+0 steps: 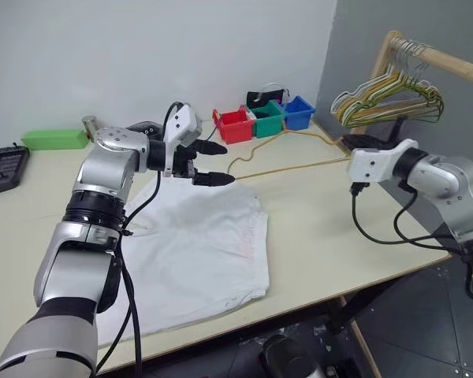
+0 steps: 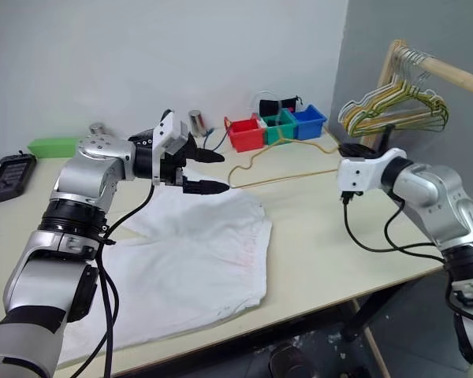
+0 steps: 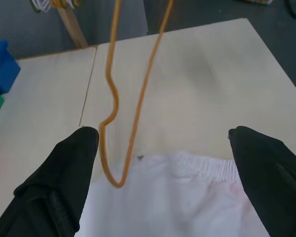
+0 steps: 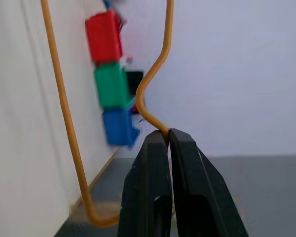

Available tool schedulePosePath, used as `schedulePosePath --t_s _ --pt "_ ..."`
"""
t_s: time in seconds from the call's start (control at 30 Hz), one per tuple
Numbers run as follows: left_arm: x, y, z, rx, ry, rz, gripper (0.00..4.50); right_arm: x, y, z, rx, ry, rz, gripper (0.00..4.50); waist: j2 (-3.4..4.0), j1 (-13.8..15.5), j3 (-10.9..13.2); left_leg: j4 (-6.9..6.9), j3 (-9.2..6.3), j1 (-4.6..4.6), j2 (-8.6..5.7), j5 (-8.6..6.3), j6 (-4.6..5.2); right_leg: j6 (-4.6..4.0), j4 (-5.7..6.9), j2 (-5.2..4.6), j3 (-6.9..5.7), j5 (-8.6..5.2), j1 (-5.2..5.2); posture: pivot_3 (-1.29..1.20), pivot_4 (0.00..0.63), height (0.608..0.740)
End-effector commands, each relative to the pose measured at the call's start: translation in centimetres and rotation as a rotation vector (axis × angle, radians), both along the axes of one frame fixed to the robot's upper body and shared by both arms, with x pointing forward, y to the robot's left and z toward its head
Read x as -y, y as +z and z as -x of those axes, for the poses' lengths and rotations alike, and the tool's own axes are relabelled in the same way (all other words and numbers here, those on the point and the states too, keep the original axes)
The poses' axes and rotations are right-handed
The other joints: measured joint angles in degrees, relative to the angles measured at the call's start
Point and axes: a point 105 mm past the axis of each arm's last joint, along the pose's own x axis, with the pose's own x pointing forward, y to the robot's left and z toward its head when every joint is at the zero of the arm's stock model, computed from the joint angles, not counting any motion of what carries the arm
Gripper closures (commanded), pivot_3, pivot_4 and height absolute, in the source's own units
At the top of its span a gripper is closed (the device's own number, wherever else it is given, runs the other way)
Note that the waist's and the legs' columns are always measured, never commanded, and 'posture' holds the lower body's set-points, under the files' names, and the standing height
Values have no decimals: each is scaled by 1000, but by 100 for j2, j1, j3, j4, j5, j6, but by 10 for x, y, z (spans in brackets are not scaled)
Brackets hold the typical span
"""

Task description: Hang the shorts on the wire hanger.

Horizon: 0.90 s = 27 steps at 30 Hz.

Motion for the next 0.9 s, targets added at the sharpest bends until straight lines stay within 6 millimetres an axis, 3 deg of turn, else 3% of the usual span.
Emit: schedulePosePath --t_s 0.03,0.2,0.3,0.9 --pt "4 4 -4 62 -14 -37 0 -19 28 8 132 91 9 4465 0 21 0 0 0 -2 0 0 0 0 1 0 0 0 -1 -325 7 740" --pt "5 -4 -5 61 -11 -63 0 -29 36 10 178 127 14 4465 0 34 0 1 0 -2 -1 0 0 0 3 -1 2 0 -1 -325 3 740" --pt "3 -10 -7 48 9 -81 500 -31 39 11 200 137 13 4500 0 32 0 1 0 1 -1 0 0 0 10 -1 2 0 -2 -326 2 740" --pt "0 -18 -10 9 29 -72 4430 -23 44 12 248 117 2 4500 1 13 -1 4 0 4 -1 1 1 1 17 -1 3 1 0 -349 0 740"
